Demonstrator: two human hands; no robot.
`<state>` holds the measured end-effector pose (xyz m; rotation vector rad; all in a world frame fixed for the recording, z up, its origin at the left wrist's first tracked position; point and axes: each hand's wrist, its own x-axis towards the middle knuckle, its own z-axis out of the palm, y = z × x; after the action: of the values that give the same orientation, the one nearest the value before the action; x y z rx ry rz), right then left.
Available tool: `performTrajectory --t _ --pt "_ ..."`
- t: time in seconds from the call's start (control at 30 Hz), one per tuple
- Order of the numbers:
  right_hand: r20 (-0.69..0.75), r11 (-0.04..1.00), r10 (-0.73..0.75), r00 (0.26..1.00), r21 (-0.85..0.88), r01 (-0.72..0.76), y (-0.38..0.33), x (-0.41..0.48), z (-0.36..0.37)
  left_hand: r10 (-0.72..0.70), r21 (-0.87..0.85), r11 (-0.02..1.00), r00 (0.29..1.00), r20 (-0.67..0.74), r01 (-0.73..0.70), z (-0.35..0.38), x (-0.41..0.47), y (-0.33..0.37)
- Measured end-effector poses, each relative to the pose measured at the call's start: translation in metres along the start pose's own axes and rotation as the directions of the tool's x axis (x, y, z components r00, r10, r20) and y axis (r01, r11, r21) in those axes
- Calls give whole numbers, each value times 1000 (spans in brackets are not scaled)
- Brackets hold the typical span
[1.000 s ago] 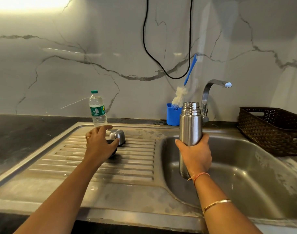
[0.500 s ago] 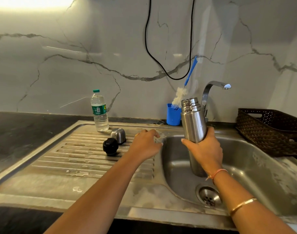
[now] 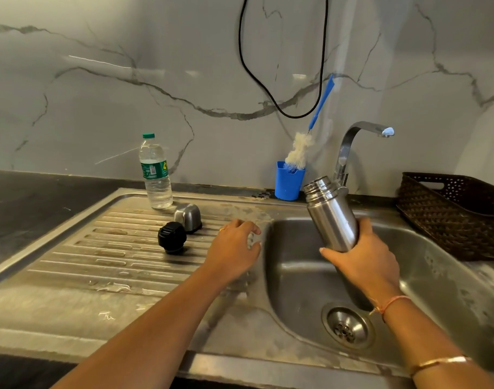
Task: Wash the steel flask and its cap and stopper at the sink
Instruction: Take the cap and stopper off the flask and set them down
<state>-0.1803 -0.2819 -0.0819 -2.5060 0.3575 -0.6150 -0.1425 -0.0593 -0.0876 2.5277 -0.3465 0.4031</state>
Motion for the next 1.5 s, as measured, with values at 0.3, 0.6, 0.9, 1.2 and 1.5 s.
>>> performTrajectory --t 0.3,0.6,0.9,1.2,1.5 --pt "80 984 -42 996 -169 55 4 4 3 48 71 996 999 8 -49 4 0 -4" --pt "136 977 -32 990 -204 60 7 11 12 42 103 994 999 24 -44 9 4 -7" --pt "156 960 -51 986 -266 91 13 13 19 24 93 995 999 30 -26 10 7 -8" --pt "168 950 -36 985 -299 86 21 14 21 -1 66 998 999 41 -2 8 5 -11" --pt "185 934 -17 983 -349 82 23 13 23 -32 44 999 995 92 28 8 2 -9"
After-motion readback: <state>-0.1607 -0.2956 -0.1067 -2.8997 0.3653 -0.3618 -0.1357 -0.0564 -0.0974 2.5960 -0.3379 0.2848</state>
